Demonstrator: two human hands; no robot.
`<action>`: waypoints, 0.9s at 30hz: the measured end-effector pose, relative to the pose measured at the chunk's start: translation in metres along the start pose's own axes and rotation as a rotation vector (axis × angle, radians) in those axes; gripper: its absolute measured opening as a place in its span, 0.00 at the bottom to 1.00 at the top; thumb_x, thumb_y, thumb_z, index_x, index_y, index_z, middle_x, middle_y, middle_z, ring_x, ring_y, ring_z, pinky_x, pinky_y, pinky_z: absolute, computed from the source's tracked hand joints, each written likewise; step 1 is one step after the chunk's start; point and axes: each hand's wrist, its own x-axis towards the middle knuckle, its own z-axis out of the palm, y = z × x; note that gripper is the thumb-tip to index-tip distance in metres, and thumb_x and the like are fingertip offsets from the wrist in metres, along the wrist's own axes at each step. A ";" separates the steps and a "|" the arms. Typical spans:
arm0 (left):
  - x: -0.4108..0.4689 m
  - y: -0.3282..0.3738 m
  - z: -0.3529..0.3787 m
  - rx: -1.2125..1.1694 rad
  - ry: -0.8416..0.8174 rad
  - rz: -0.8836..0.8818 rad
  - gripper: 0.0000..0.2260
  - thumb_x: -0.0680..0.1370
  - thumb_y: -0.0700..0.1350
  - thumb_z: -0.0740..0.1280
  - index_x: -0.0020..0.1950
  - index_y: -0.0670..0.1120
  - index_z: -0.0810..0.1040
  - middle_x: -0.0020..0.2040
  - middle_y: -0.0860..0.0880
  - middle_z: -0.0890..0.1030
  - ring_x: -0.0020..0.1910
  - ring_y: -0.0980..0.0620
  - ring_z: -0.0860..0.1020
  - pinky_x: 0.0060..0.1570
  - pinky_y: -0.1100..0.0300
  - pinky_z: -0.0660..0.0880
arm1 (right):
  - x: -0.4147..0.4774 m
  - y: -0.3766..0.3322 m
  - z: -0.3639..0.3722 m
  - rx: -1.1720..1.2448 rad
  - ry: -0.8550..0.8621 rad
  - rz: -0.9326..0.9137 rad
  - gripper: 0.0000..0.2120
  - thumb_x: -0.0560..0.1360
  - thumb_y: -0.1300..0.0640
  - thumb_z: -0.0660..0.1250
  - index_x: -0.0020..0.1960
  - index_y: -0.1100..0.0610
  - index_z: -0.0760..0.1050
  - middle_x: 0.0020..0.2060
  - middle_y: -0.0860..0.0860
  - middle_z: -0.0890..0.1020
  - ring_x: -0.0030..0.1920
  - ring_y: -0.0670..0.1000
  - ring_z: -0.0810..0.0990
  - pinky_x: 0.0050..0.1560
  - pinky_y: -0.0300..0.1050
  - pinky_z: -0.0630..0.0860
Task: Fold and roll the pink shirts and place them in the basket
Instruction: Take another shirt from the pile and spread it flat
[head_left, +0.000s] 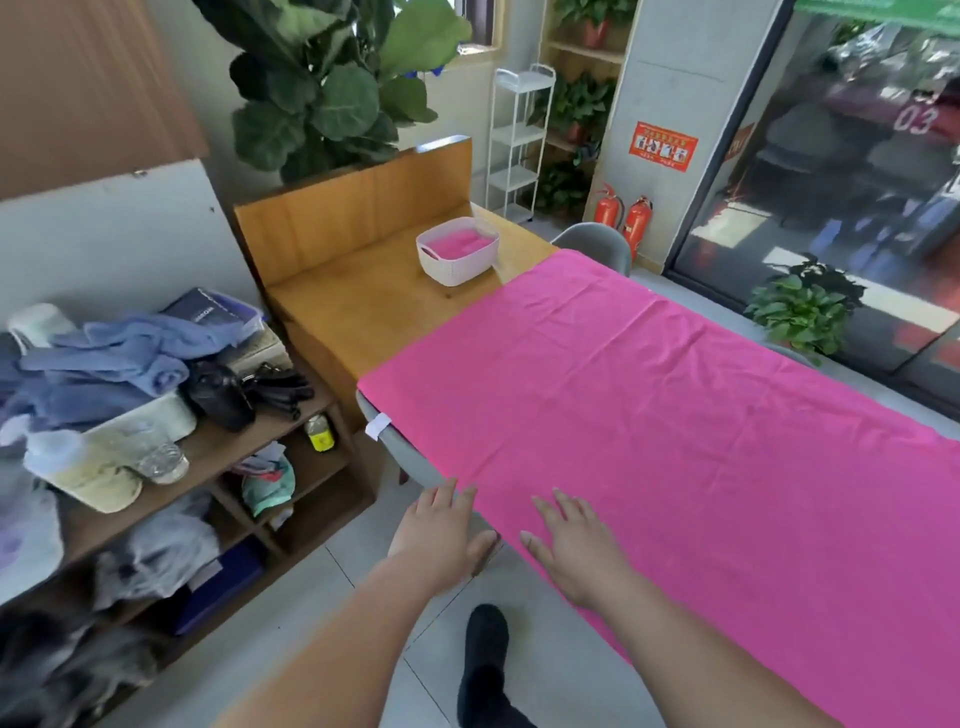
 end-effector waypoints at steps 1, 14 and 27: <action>0.006 -0.009 -0.004 -0.006 -0.002 -0.013 0.37 0.84 0.68 0.55 0.86 0.51 0.50 0.86 0.43 0.53 0.84 0.41 0.54 0.81 0.44 0.57 | 0.013 -0.006 -0.003 -0.009 -0.004 -0.015 0.38 0.82 0.28 0.43 0.86 0.44 0.46 0.86 0.52 0.48 0.85 0.59 0.47 0.84 0.59 0.50; 0.165 -0.109 -0.072 0.025 -0.070 -0.078 0.37 0.84 0.68 0.55 0.87 0.52 0.49 0.87 0.45 0.52 0.85 0.41 0.52 0.82 0.43 0.57 | 0.205 -0.053 -0.058 -0.001 -0.023 -0.054 0.40 0.81 0.27 0.42 0.87 0.46 0.48 0.86 0.53 0.49 0.85 0.59 0.49 0.83 0.59 0.53; 0.343 -0.137 -0.115 0.145 -0.123 0.198 0.36 0.84 0.65 0.60 0.86 0.51 0.52 0.86 0.43 0.54 0.84 0.41 0.54 0.81 0.43 0.57 | 0.260 -0.072 -0.077 -0.030 -0.047 0.046 0.45 0.71 0.29 0.33 0.76 0.49 0.68 0.68 0.49 0.72 0.65 0.56 0.71 0.62 0.56 0.76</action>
